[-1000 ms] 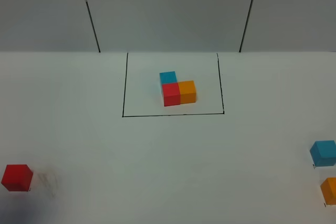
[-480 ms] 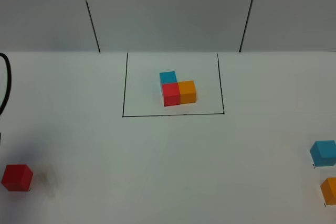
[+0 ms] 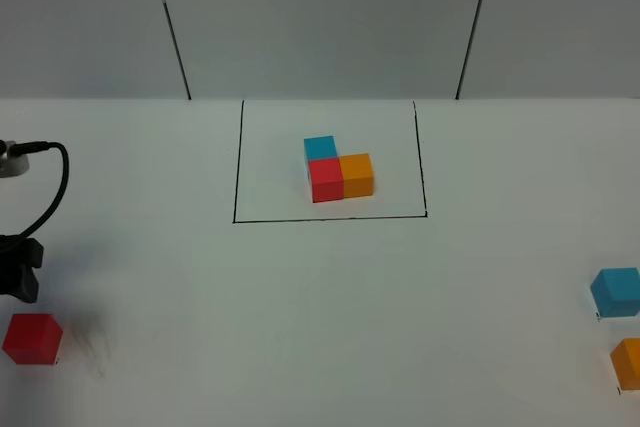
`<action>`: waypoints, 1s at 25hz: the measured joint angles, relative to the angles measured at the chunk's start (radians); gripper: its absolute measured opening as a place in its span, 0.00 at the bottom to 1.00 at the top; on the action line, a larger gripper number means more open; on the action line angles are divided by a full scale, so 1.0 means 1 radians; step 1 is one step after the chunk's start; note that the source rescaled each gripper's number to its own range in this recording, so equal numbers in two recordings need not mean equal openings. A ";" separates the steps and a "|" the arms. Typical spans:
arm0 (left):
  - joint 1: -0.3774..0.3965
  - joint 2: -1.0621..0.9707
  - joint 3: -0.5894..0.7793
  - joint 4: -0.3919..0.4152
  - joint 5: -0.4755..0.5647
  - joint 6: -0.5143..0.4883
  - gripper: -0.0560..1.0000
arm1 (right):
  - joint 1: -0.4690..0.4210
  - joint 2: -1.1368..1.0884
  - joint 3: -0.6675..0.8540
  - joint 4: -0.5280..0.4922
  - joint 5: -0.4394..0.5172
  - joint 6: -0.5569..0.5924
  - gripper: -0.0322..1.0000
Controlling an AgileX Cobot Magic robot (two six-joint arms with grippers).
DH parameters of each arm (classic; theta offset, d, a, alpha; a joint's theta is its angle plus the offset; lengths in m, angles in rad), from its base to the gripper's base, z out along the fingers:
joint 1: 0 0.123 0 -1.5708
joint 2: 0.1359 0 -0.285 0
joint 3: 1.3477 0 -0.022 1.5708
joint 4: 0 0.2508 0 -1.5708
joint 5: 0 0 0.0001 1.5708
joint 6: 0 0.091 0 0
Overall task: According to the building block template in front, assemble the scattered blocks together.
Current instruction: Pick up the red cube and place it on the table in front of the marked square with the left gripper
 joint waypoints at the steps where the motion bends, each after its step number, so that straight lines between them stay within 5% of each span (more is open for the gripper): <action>1: 0.000 0.010 0.014 0.000 -0.020 0.000 0.93 | 0.000 0.000 0.000 0.000 0.000 0.000 0.03; 10: 0.000 0.039 0.072 -0.016 -0.140 0.023 0.93 | 0.000 0.000 0.000 0.000 0.000 0.000 0.03; 25: 0.000 0.141 0.074 -0.023 -0.160 0.046 0.93 | 0.000 0.000 0.000 0.000 0.000 0.000 0.03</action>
